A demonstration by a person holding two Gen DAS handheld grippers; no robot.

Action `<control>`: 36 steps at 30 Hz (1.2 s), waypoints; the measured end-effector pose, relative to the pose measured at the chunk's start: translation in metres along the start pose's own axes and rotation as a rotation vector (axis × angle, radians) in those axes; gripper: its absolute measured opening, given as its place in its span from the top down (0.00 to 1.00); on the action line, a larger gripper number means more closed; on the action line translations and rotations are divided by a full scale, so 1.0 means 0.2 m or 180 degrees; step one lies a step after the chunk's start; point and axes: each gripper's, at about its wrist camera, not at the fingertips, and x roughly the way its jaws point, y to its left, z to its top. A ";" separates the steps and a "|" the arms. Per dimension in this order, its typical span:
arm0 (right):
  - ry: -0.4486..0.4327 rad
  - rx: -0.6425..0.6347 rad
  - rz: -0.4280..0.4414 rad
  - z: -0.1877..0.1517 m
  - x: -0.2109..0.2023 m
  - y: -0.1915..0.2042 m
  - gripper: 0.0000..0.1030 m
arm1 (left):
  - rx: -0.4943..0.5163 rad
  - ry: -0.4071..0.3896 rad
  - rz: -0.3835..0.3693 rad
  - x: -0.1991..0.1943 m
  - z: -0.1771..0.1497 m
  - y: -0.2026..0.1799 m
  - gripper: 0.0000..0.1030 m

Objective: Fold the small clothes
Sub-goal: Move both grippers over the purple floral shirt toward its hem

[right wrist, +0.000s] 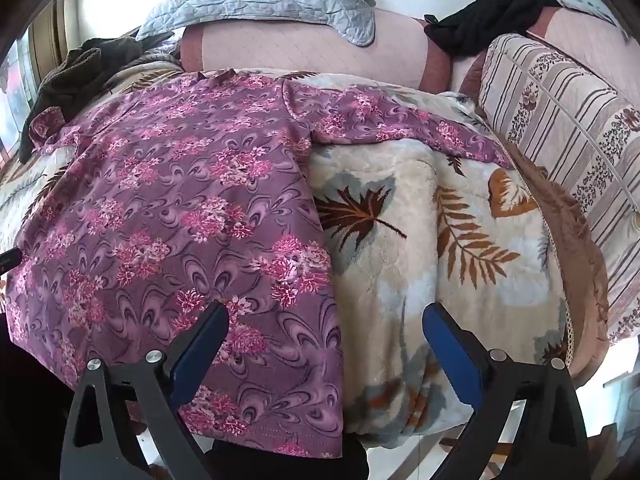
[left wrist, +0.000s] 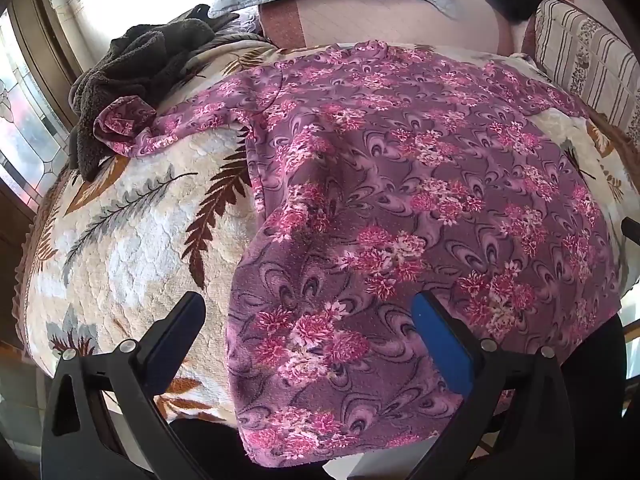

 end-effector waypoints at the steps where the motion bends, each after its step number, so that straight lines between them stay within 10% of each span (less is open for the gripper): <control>1: 0.0002 0.0007 0.0003 0.00 0.00 0.00 0.05 | -0.0003 0.0001 0.0003 0.00 0.00 0.00 0.00; 16: -0.0048 -0.0028 0.0028 0.00 -0.05 -0.03 0.05 | -0.0026 0.0001 0.0002 -0.01 -0.03 0.00 0.00; 28: -0.0291 -0.1054 -0.0675 -0.04 -0.28 -0.12 0.05 | -0.0075 -0.0033 -0.0031 -0.09 -0.11 0.02 0.00; 36: -0.0202 -0.0241 -0.0047 -0.09 -0.11 -0.17 0.05 | -0.0132 0.0143 -0.0048 -0.06 -0.10 0.02 0.00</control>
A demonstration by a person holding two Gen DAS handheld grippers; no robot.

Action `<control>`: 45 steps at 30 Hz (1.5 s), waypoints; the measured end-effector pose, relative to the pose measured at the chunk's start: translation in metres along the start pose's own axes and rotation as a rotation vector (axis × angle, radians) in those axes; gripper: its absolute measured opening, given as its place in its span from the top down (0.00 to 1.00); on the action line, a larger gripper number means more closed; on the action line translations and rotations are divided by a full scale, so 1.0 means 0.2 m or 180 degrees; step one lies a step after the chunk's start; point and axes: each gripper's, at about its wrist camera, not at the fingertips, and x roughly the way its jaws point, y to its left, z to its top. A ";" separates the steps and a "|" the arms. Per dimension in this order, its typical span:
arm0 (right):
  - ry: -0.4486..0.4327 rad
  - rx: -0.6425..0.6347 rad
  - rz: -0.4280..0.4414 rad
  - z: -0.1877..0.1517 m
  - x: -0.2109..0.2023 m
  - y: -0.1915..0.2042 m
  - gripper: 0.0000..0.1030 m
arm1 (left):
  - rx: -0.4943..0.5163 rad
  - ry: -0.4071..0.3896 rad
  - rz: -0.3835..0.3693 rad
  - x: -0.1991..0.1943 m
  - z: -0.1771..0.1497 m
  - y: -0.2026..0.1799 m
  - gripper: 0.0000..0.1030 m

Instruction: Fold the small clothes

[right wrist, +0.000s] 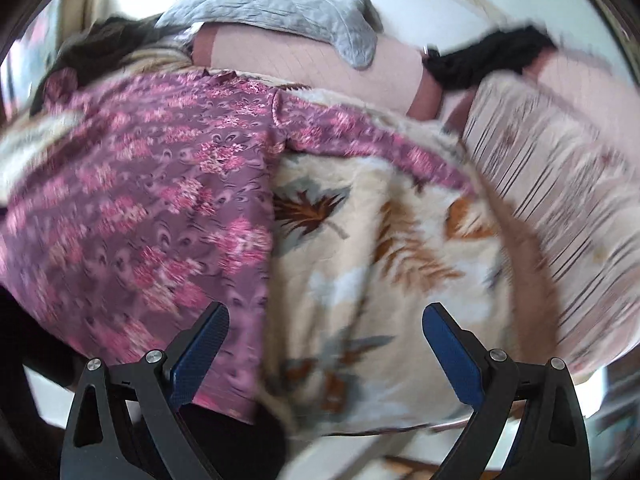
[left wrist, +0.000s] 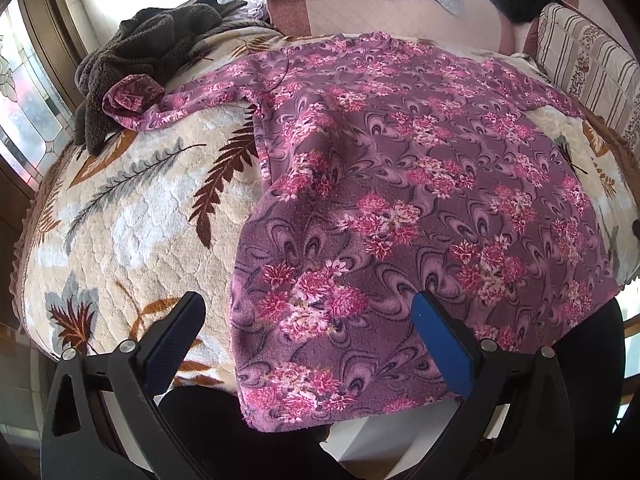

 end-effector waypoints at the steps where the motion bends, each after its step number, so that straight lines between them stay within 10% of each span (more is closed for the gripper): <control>1: 0.0023 0.0121 0.0111 0.00 0.03 0.00 0.05 | -0.0017 0.0034 0.0007 0.01 0.01 0.00 0.00; 29: 0.0118 0.0398 0.0603 0.24 0.29 0.11 0.10 | -0.0123 0.0291 -0.0194 0.20 0.20 0.00 0.00; 38: 0.0263 0.1361 0.0872 0.46 0.62 -0.18 0.29 | -0.0828 0.0406 -0.0174 0.34 0.45 0.39 0.00; 45: 0.0588 0.1330 0.0846 0.61 0.99 -0.08 0.46 | -0.1036 0.0804 -0.0590 0.56 0.51 0.31 0.00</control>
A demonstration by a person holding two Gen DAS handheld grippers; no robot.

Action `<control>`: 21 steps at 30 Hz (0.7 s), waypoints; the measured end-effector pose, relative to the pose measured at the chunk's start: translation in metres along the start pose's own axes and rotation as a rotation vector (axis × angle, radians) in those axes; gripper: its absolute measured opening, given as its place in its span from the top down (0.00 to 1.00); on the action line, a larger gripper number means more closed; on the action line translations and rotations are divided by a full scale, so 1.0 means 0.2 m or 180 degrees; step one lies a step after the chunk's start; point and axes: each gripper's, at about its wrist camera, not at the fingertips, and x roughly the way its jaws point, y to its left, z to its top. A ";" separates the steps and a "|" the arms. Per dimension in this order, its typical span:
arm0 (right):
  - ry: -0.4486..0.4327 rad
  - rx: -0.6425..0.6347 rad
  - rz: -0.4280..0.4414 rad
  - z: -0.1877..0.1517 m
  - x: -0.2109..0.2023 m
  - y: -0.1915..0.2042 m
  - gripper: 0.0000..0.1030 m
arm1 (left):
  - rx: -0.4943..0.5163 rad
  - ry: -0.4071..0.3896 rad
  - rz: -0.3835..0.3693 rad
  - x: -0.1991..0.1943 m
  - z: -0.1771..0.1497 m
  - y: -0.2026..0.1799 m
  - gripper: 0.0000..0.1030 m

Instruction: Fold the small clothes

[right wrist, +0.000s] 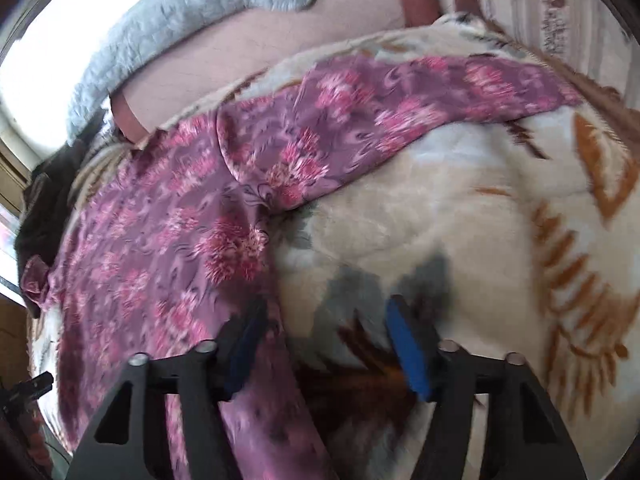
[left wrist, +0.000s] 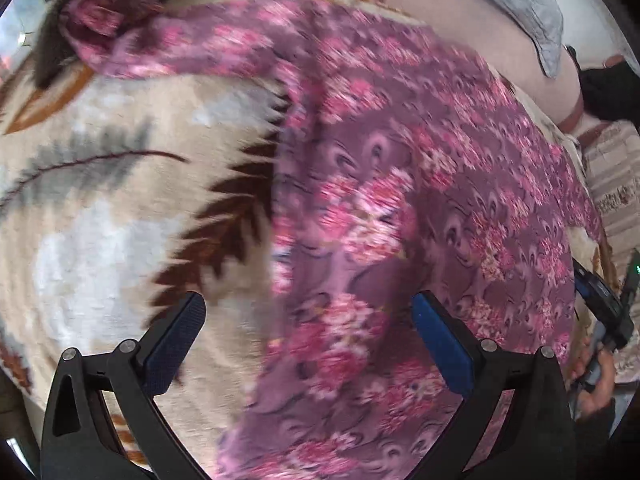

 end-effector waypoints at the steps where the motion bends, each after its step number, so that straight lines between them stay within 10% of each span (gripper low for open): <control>1: -0.0004 -0.0141 -0.0054 0.00 0.03 0.06 0.45 | 0.0049 0.0061 -0.0024 0.03 -0.01 -0.04 0.02; 3: -0.0088 -0.0534 -0.0094 -0.01 0.05 0.19 0.51 | 0.0172 0.0105 -0.0017 0.08 -0.01 -0.12 0.20; 5: -0.0084 -0.0817 -0.0055 -0.03 0.06 0.27 0.83 | 0.0299 0.0032 0.0158 0.09 0.01 -0.18 0.42; 7: -0.0026 -0.0968 -0.0003 -0.04 0.07 0.32 0.96 | 0.0313 0.0000 0.0196 0.08 0.04 -0.17 0.90; 12: -0.0340 -0.0273 0.0046 0.07 -0.06 0.06 0.97 | -0.0008 0.0106 -0.0193 0.04 0.09 -0.01 0.91; 18: -0.0010 -0.0072 0.0360 0.04 -0.07 -0.02 0.92 | -0.0280 0.0065 -0.0606 -0.05 0.06 0.13 0.89; 21: 0.0173 -0.0057 0.0710 -0.06 -0.17 -0.05 0.76 | -0.0192 -0.0027 -0.0587 -0.12 0.02 0.17 0.63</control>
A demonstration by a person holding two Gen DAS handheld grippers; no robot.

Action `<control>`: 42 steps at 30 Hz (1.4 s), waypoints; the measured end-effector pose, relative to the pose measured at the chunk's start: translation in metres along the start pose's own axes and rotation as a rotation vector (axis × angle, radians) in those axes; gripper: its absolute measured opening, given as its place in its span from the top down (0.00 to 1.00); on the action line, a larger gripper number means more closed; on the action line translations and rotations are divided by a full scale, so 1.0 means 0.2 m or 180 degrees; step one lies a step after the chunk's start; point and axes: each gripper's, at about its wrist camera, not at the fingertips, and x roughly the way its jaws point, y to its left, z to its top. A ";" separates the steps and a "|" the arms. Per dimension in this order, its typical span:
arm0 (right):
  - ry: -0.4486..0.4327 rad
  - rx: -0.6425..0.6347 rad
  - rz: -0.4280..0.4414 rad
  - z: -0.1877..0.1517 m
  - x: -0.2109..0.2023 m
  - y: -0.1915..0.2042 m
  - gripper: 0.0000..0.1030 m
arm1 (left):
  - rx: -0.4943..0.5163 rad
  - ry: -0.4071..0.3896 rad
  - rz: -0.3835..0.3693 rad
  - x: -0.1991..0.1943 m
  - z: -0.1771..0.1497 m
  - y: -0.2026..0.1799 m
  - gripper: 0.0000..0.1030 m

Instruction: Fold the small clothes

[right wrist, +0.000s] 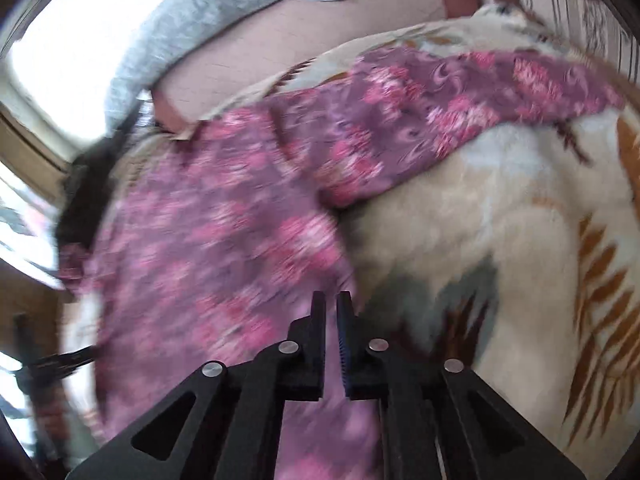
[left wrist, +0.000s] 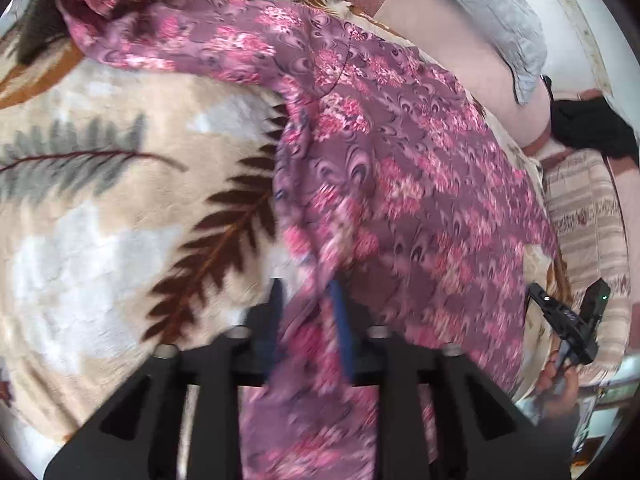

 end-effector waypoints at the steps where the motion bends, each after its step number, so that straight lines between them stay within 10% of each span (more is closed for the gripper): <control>1: 0.0067 -0.0047 -0.0019 -0.04 -0.01 0.00 0.58 | 0.0046 0.0001 0.0017 -0.01 -0.04 0.01 0.51; 5: 0.0311 -0.0222 -0.0193 -0.28 -0.03 -0.03 0.53 | 0.0284 0.0120 -0.0031 0.05 -0.26 0.01 0.49; 7: 0.0186 -0.0493 -0.0318 -0.39 -0.09 -0.02 0.95 | 0.0539 -0.0040 0.0196 0.04 -0.32 -0.05 0.82; 9: 0.0141 -0.0662 -0.0374 -0.41 -0.13 0.03 0.97 | 0.0601 0.0070 0.0175 0.04 -0.32 -0.11 0.96; 13: -0.0336 -0.0440 -0.0295 -0.40 -0.35 -0.01 0.97 | 0.0474 0.0059 0.0336 -0.01 -0.33 -0.10 0.95; 18: 0.0184 -0.0392 -0.0604 -0.44 -0.14 -0.07 0.96 | 0.0328 0.0138 0.0346 0.02 -0.34 -0.04 0.95; 22: -0.0212 -0.0331 -0.0310 -0.41 -0.31 -0.01 0.89 | 0.0267 -0.0084 0.0055 -0.16 -0.29 -0.07 0.93; 27: -0.0164 -0.0332 -0.0061 -0.45 -0.24 0.01 0.80 | 0.0478 -0.0221 0.0012 -0.12 -0.26 -0.22 0.56; 31: 0.0038 -0.0379 -0.0146 -0.47 -0.11 0.01 0.86 | 0.0704 0.0077 0.0430 0.17 -0.30 -0.29 0.57; 42: -0.1301 0.1749 -0.0284 0.37 -0.53 -0.97 0.59 | 0.0956 -0.0362 0.0365 0.25 0.07 -0.64 0.54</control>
